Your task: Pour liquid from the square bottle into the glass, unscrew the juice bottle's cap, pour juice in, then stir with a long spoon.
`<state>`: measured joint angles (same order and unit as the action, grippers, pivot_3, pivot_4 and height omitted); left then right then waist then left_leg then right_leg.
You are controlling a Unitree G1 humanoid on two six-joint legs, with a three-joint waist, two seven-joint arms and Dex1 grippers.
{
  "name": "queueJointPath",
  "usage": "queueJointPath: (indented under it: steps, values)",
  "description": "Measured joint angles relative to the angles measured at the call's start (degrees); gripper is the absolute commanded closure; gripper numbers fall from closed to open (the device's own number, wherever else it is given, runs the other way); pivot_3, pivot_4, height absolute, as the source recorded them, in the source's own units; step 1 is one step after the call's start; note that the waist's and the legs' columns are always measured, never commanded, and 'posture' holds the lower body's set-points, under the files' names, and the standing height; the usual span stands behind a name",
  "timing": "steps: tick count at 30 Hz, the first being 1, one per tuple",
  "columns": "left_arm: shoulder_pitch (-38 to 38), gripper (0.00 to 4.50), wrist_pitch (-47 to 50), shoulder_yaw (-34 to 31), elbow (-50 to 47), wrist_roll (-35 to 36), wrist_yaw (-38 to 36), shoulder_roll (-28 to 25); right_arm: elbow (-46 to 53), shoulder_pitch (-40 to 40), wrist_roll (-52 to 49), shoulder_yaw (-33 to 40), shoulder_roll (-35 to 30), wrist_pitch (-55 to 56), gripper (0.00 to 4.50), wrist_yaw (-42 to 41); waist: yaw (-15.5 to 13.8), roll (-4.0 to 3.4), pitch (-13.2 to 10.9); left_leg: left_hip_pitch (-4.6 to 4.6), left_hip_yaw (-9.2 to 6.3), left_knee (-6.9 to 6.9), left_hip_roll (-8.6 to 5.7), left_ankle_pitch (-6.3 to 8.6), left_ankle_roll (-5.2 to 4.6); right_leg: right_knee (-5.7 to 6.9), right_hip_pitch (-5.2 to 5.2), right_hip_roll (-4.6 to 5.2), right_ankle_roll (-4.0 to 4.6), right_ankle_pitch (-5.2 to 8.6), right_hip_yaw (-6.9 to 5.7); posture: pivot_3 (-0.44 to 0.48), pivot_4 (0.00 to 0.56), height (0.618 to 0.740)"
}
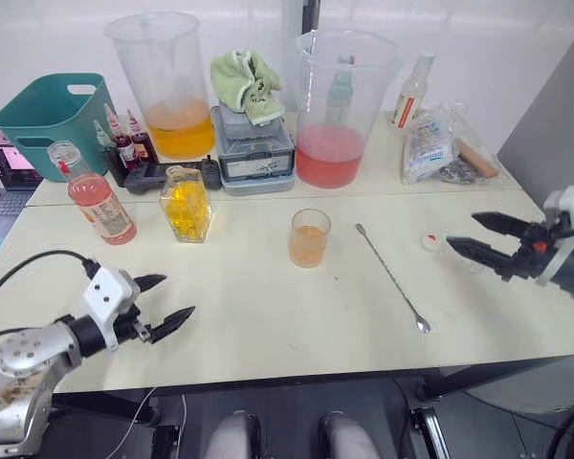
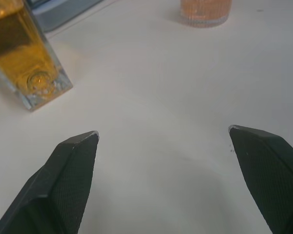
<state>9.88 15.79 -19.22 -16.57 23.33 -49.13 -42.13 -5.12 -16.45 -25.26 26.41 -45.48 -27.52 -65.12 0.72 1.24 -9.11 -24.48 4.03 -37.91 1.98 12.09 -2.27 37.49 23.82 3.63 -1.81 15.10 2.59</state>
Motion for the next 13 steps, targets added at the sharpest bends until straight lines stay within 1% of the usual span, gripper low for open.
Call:
queueJointPath:
  steps: [4,7,10,13]
  values:
    - [2.6,0.0,-4.6,-3.2,3.7,-2.6,3.4,2.9,-1.6,4.4,2.2,-0.9,2.6,7.6,0.04,2.8,0.0,0.0,0.0,0.2,0.01,0.0,0.0,0.01,-0.01,-0.09,-0.25,0.01,-0.01,0.0,0.0,0.0,0.15,0.74]
    - [4.2,0.0,-7.3,-4.5,6.4,-3.8,5.6,5.4,-2.6,4.4,1.9,-1.1,3.9,8.1,0.04,5.2,0.0,-0.01,0.0,0.22,0.01,0.03,0.09,0.01,-0.01,-0.39,-0.4,-0.02,-0.01,0.0,-0.01,0.0,0.15,0.74]
    - [5.4,0.0,-10.2,-5.1,7.4,-4.8,6.8,6.7,-5.2,4.0,2.1,-1.3,3.9,11.0,0.04,5.4,-0.2,0.0,0.0,0.38,-0.01,0.03,0.1,0.02,0.0,-0.47,-0.64,0.02,-0.01,0.0,-0.07,0.0,0.15,0.74]
    - [6.3,0.0,-12.0,-6.2,8.9,-5.1,7.7,7.5,-8.6,4.0,2.1,-1.3,3.8,13.4,0.04,5.1,-0.4,0.0,0.0,0.38,0.0,0.04,0.08,0.02,-0.01,-0.47,-0.64,0.09,-0.01,0.0,-0.1,0.0,0.15,0.74]
